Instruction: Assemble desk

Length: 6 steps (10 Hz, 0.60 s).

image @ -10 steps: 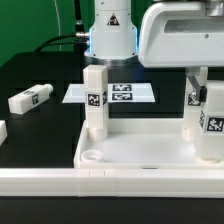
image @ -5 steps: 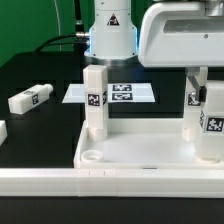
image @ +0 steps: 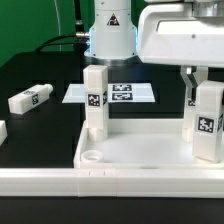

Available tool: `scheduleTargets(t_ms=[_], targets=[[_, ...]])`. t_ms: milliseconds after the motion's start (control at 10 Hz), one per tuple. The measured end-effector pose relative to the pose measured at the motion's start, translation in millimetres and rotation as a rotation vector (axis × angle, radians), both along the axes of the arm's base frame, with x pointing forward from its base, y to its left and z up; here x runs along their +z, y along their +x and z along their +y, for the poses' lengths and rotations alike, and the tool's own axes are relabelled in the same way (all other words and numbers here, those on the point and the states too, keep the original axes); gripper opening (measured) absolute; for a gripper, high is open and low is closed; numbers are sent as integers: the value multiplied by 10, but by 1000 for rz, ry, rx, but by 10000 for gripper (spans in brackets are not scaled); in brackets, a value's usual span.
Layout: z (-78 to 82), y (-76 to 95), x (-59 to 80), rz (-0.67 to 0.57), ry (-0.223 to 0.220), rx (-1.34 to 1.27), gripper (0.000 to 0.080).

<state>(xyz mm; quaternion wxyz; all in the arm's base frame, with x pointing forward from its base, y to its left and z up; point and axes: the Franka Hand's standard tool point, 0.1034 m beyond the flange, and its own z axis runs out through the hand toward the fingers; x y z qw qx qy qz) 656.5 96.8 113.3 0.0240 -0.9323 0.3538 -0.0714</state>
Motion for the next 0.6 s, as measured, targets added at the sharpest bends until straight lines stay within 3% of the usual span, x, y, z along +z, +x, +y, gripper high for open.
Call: scheduleTargets(t_ms=[600], targets=[[-4,-7,-8,8,77,-493,290]])
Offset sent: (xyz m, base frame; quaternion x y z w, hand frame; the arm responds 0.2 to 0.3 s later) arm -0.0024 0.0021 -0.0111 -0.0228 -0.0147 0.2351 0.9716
